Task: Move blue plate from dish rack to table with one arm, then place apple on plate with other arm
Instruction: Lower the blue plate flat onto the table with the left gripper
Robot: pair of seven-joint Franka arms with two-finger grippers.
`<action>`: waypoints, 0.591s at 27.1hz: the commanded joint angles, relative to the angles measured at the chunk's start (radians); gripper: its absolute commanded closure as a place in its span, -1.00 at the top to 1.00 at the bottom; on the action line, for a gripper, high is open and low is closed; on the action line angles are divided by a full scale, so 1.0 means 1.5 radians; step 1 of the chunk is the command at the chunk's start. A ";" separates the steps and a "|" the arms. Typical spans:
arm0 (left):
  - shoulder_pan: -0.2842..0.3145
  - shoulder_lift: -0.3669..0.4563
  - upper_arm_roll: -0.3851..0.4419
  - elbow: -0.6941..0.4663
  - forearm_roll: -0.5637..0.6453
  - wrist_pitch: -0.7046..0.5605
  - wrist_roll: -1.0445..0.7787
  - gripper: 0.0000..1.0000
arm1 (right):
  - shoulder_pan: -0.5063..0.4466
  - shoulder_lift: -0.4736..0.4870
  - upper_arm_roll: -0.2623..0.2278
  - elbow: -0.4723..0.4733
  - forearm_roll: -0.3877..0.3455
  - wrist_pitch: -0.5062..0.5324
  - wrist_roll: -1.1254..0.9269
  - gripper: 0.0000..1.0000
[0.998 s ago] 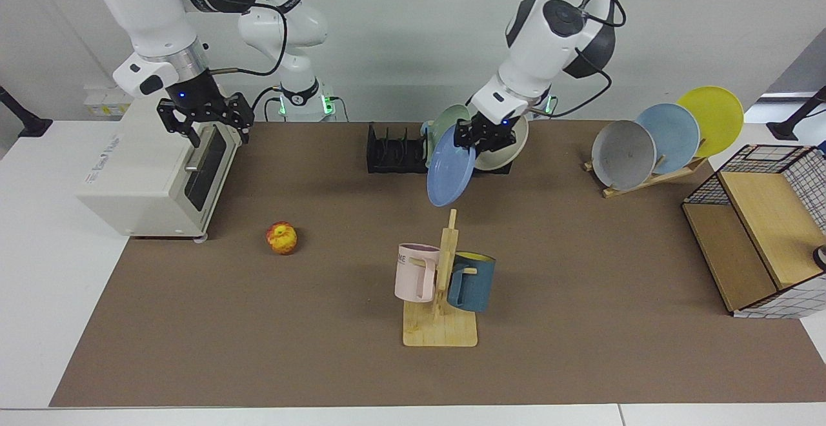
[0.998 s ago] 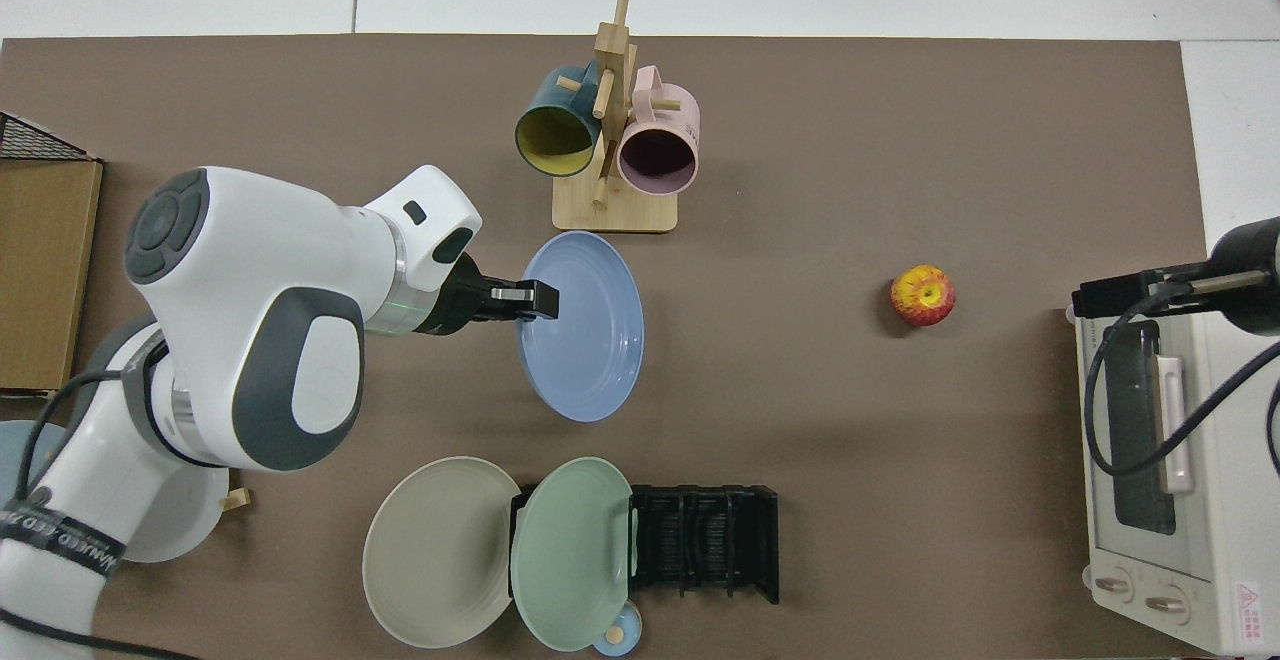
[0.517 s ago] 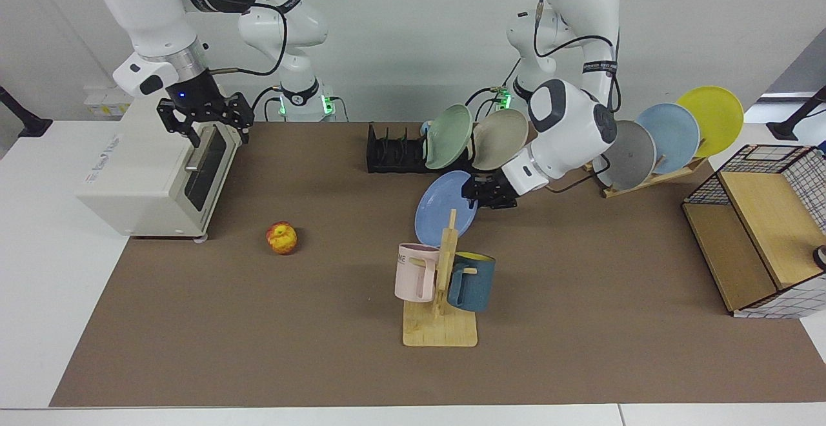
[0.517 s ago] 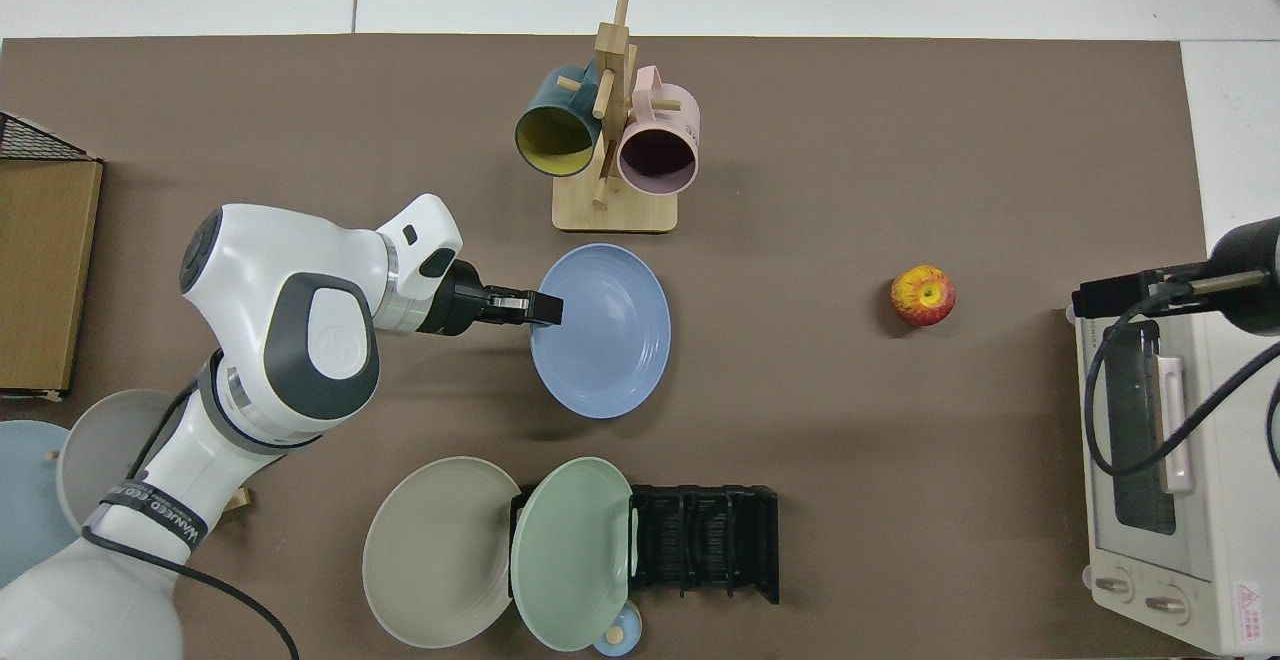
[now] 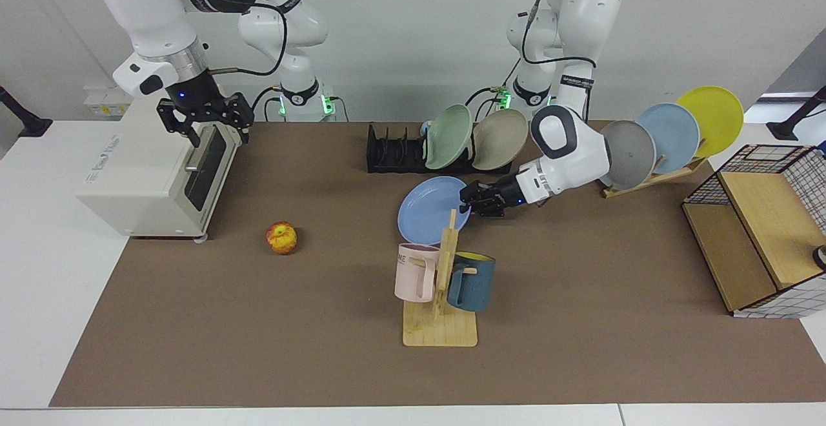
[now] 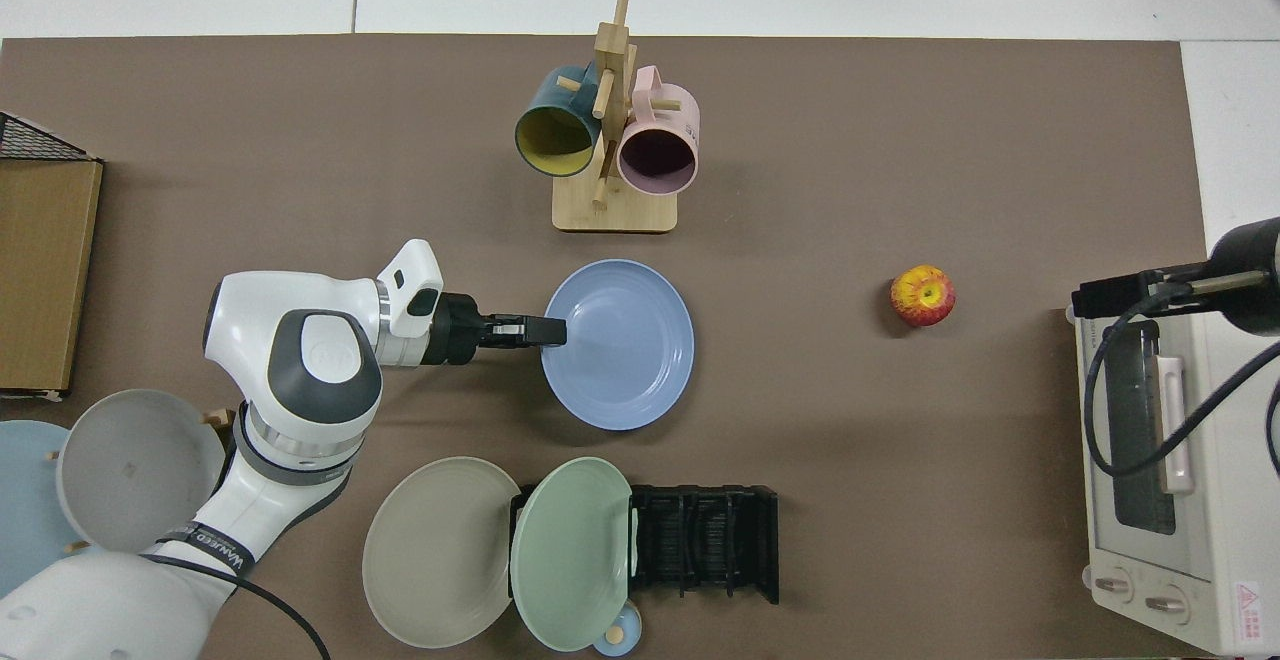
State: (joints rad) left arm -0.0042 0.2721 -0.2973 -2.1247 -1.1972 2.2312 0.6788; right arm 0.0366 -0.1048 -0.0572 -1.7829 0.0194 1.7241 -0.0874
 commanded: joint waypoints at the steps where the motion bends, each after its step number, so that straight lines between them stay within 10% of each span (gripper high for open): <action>1: 0.005 0.020 -0.005 -0.004 -0.041 0.009 0.018 -1.00 | 0.000 -0.010 0.001 -0.007 0.010 -0.002 0.011 1.00; 6: 0.002 0.023 -0.011 -0.003 -0.050 0.019 0.008 -0.93 | 0.001 -0.010 0.003 -0.007 0.010 -0.002 0.010 1.00; 8: 0.000 0.023 -0.016 -0.002 -0.051 0.028 -0.006 -0.52 | 0.001 -0.014 0.017 -0.007 0.010 0.000 0.018 1.00; 11: -0.003 0.026 -0.043 0.003 -0.056 0.129 -0.008 1.00 | -0.005 -0.016 0.017 -0.008 0.008 0.006 0.009 1.00; 16: -0.013 0.029 -0.107 0.009 -0.063 0.304 -0.031 1.00 | 0.000 -0.011 0.018 -0.014 0.004 0.035 0.012 1.00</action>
State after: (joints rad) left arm -0.0058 0.3109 -0.3968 -2.1233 -1.2667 2.5377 0.6692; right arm 0.0370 -0.1116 -0.0348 -1.7827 0.0198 1.7340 -0.0863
